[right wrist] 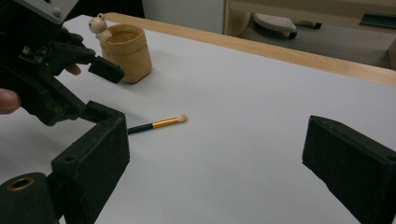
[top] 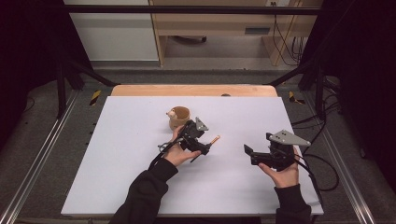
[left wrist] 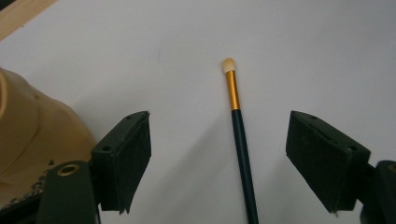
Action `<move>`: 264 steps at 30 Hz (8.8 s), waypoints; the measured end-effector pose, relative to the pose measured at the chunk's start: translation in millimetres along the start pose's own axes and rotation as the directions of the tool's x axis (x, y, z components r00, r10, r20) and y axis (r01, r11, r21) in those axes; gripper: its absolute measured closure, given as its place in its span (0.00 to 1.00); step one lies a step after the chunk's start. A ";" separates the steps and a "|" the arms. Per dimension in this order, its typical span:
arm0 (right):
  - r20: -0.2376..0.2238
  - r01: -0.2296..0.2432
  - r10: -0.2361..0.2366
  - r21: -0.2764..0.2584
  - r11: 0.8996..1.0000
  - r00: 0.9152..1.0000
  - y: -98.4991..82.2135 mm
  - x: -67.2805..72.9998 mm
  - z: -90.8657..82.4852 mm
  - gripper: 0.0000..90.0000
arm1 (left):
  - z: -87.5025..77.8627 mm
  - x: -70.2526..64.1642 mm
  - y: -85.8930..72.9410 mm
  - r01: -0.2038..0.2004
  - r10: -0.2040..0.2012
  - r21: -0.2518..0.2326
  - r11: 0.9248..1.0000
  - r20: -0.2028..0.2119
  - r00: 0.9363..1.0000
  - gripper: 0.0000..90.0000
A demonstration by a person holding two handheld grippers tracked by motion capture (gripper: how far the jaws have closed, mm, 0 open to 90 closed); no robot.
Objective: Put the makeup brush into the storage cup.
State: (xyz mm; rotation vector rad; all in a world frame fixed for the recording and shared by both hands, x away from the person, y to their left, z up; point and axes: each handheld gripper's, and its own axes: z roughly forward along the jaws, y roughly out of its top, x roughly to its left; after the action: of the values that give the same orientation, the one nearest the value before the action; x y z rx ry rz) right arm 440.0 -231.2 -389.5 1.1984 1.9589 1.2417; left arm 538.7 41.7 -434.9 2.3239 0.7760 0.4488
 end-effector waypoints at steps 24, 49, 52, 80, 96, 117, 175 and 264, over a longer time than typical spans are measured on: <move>0.001 -0.003 0.003 -0.002 1.000 1.000 0.0 -1.5 -1.3 0.09 | 35.5 -1.2 4.8 -0.035 0.030 0.087 0.996 0.066 0.997 0.60; 0.002 -0.001 0.001 0.005 1.000 1.000 -0.7 -1.7 0.0 0.09 | 39.7 -3.5 3.9 -0.021 0.008 0.111 0.994 0.111 0.994 0.88; 0.002 -0.001 0.001 0.004 1.000 1.000 -0.8 -1.5 0.1 0.09 | 39.5 -4.6 4.1 -0.027 0.015 0.115 0.993 0.108 0.994 0.90; -0.002 -0.007 0.007 0.006 1.000 1.000 -1.1 -1.7 0.6 0.09 | 27.4 -3.9 11.7 -0.040 0.028 0.129 0.991 0.099 0.995 0.91; -0.002 -0.007 0.007 0.005 1.000 1.000 -1.3 -2.4 0.3 0.09 | -9.2 0.3 19.3 -0.035 0.029 0.080 0.996 0.083 0.996 0.91; -0.004 -0.008 0.008 0.007 1.000 1.000 -2.2 -1.8 1.0 0.09 | -51.3 12.0 -2.8 0.105 -0.106 -0.089 0.990 -0.004 0.994 0.91; -0.006 -0.013 0.013 0.004 1.000 1.000 -2.6 -1.7 0.1 0.08 | -86.5 49.5 12.7 0.196 -0.268 -0.349 0.916 -0.170 0.948 0.91; -0.017 -0.010 0.010 0.018 1.000 1.000 -5.5 -3.1 5.7 0.09 | -19.6 109.3 51.5 0.205 -0.325 -0.426 0.881 -0.231 0.917 0.91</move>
State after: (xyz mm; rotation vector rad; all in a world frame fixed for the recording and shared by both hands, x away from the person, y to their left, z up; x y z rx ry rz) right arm 443.8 -232.5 -397.0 1.2116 1.9822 1.2459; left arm 634.2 87.8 -373.8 1.7613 1.0295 0.7636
